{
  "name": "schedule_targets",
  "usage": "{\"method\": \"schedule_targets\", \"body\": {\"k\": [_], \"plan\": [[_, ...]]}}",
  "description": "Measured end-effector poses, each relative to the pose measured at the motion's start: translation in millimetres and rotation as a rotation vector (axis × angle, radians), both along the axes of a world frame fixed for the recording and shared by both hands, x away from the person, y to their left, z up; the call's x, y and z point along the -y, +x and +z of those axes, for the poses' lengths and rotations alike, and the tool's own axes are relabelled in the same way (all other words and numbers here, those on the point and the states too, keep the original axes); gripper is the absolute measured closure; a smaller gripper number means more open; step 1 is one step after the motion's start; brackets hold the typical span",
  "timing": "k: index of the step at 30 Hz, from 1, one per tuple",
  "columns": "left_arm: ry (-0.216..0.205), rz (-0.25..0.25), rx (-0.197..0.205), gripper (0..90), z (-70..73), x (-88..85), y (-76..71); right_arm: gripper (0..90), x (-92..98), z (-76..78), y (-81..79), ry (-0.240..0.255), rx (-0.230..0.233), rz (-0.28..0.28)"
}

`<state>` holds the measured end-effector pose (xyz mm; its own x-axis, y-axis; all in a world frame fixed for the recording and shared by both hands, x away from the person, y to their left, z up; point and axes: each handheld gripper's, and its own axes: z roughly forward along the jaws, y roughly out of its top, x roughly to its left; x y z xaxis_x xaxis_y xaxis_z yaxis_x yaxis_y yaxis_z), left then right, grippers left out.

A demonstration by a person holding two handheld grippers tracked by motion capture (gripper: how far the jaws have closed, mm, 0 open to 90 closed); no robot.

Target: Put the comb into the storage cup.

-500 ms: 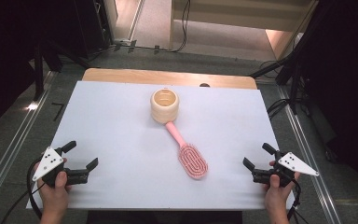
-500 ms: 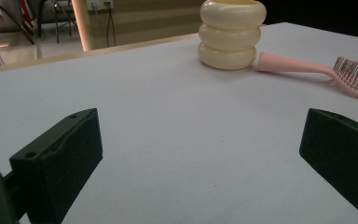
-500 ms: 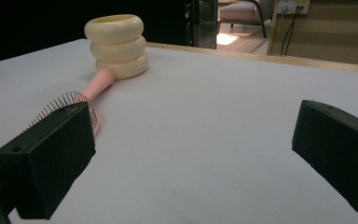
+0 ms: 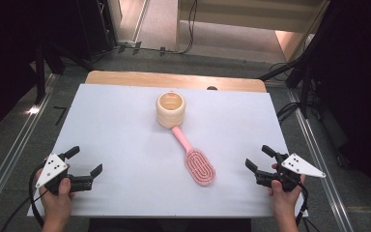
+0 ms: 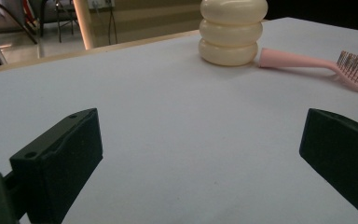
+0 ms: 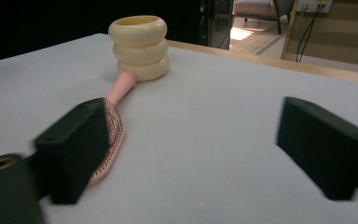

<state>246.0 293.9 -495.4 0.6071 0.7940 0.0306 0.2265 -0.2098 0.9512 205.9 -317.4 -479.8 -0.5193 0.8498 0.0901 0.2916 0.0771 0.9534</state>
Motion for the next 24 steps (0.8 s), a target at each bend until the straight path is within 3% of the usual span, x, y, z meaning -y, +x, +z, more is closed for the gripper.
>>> {"method": "schedule_targets", "body": {"k": [1, 3, 6, 9, 11, 16, 24], "plan": [[0.018, -0.002, 0.003, 0.0, -0.2, 1.3, 0.0, 16.7, -2.2, 2.4, 1.2, 0.0, 0.001, 0.014], [0.029, -0.006, 0.0, 0.0, -0.4, 2.4, -0.1, 31.0, -8.1, 7.5, 4.4, -0.02, -0.019, 0.014], [0.032, -0.011, 0.001, 0.0, -0.6, 3.1, 0.0, 44.8, -17.3, 14.0, 10.8, -0.032, -0.042, 0.038], [0.024, -0.013, 0.003, 0.0, -0.6, 2.2, -0.3, 66.3, -29.7, 19.8, 18.8, -0.097, -0.089, 0.067], [0.017, -0.011, 0.001, 0.0, -0.2, 1.1, -0.5, 75.9, -36.6, 23.7, 24.0, -0.125, -0.115, 0.104], [-0.001, -0.006, 0.0, 0.0, -0.1, -0.5, -1.2, 87.3, -48.5, 34.9, 36.4, -0.139, -0.145, 0.164], [0.001, -0.011, 0.003, 0.0, -0.1, -0.3, -1.7, 87.4, -68.3, 45.7, 60.5, -0.216, -0.197, 0.196]]}}
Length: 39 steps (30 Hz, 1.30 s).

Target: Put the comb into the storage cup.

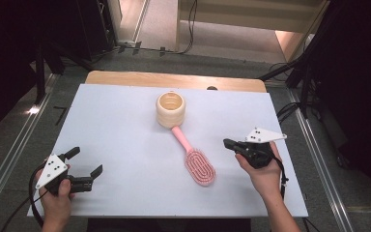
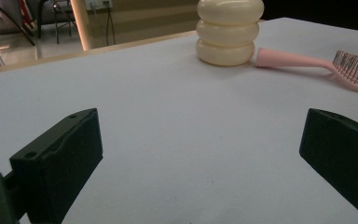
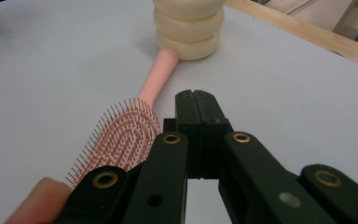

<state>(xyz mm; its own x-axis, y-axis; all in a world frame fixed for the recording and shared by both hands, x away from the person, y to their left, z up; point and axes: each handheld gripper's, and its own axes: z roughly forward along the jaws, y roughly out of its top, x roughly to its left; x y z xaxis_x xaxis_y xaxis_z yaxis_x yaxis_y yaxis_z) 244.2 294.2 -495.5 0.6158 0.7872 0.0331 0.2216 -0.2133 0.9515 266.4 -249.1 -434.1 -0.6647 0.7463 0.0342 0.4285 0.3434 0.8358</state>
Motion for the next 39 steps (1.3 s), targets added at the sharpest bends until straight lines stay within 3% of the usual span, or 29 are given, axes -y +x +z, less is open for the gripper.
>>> {"method": "schedule_targets", "body": {"k": [5, 8, 17, 28, 39], "plan": [[0.006, -0.007, 0.001, 0.0, -0.2, 0.4, 0.1, 87.6, -12.9, 3.9, 14.0, -0.058, 0.001, -0.014], [0.008, -0.006, 0.001, 0.0, -0.3, 0.7, 0.1, 87.6, -21.6, 5.8, 21.6, -0.092, -0.012, 0.012], [0.009, -0.005, 0.001, 0.0, -0.2, 0.8, 0.0, 87.7, -45.0, 5.1, 45.0, -0.132, -0.086, 0.083], [0.005, -0.01, 0.0, 0.0, 0.1, 0.0, -0.4, 87.8, -65.8, -1.8, 76.5, -0.154, -0.166, 0.101], [0.002, -0.01, 0.0, 0.0, 0.1, -0.1, -0.4, 87.8, -84.9, -7.4, 95.6, -0.197, -0.208, 0.117]]}}
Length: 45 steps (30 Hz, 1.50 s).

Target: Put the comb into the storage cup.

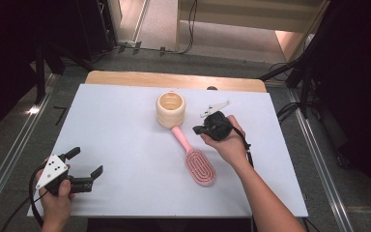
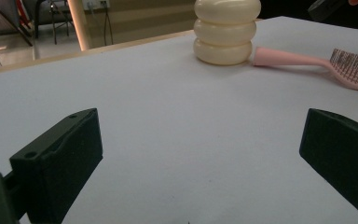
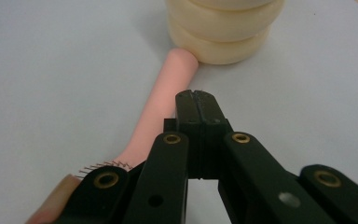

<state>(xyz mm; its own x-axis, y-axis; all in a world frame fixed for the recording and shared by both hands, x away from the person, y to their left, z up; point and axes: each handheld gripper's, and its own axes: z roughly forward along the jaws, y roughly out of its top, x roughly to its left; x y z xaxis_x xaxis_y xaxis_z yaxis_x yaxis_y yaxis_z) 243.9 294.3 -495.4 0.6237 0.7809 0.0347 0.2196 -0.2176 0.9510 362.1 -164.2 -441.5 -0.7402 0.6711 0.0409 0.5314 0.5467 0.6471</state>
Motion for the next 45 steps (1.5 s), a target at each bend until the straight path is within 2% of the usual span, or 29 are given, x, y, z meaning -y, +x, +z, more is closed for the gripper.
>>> {"method": "schedule_targets", "body": {"k": [5, 14, 35, 45], "plan": [[-0.007, -0.001, 0.001, 0.0, 0.2, -1.2, -0.1, 87.8, -9.1, -7.3, 8.1, -0.012, -0.029, 0.01], [-0.008, -0.002, 0.001, 0.0, 0.2, -1.3, -0.3, 87.8, -13.6, -17.2, 19.0, -0.031, -0.069, -0.002], [-0.009, -0.009, -0.001, 0.0, 0.0, -1.1, 0.0, 87.8, -38.9, -29.0, 32.7, -0.083, -0.118, 0.013], [-0.009, -0.011, -0.003, 0.0, 0.1, -1.2, 0.0, 87.8, -42.3, -35.6, 37.1, -0.109, -0.133, 0.012]]}}
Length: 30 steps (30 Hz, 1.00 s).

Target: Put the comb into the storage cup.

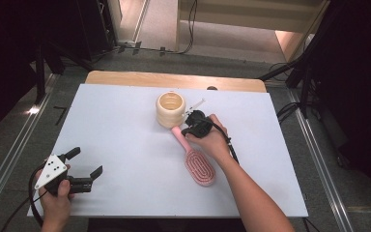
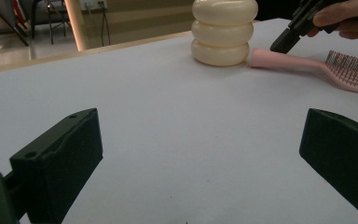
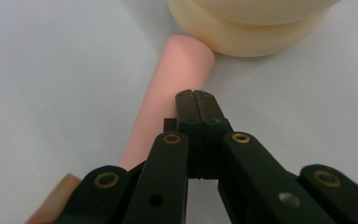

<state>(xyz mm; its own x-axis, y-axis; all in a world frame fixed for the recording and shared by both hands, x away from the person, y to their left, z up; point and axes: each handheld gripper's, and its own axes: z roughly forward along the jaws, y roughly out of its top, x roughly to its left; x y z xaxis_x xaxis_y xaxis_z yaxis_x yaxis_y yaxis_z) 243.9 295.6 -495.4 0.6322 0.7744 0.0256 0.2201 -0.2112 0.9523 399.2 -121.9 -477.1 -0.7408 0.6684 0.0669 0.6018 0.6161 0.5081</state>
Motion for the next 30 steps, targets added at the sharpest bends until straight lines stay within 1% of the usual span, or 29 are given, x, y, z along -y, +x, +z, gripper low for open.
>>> {"method": "schedule_targets", "body": {"k": [7, 12, 16, 17, 21, 26, 28, 29, 30], "plan": [[0.001, 0.0, 0.0, 0.0, -0.1, 0.1, 0.1, 87.9, 0.1, -1.1, 0.6, 0.003, -0.008, -0.006], [0.002, 0.0, 0.0, 0.0, -0.1, 0.1, 0.0, 87.8, -1.9, -2.4, 0.5, -0.004, -0.009, 0.008], [0.0, 0.0, 0.001, 0.0, -0.1, 0.1, 0.0, 87.8, -5.3, -2.9, -0.7, 0.006, -0.018, 0.011], [0.001, 0.0, 0.0, 0.0, 0.0, 0.0, 0.0, 87.9, -5.6, -3.0, -0.6, -0.002, -0.016, 0.02], [0.0, -0.001, 0.001, 0.0, 0.0, 0.0, -0.1, 87.8, -10.5, -3.1, -2.0, 0.001, -0.023, 0.034], [0.0, -0.001, 0.001, 0.0, 0.0, -0.2, -0.1, 87.8, -18.5, -2.8, -4.5, 0.0, -0.02, 0.071], [0.0, -0.001, 0.001, 0.0, 0.1, -0.2, -0.1, 87.8, -20.6, -2.6, -5.3, 0.004, -0.023, 0.075], [0.0, -0.001, 0.001, 0.0, 0.1, -0.3, -0.2, 87.8, -24.2, -2.4, -6.4, 0.001, -0.023, 0.092], [0.0, -0.002, 0.001, 0.0, 0.1, -0.3, -0.2, 87.8, -26.3, -2.3, -7.3, 0.002, -0.026, 0.096]]}}
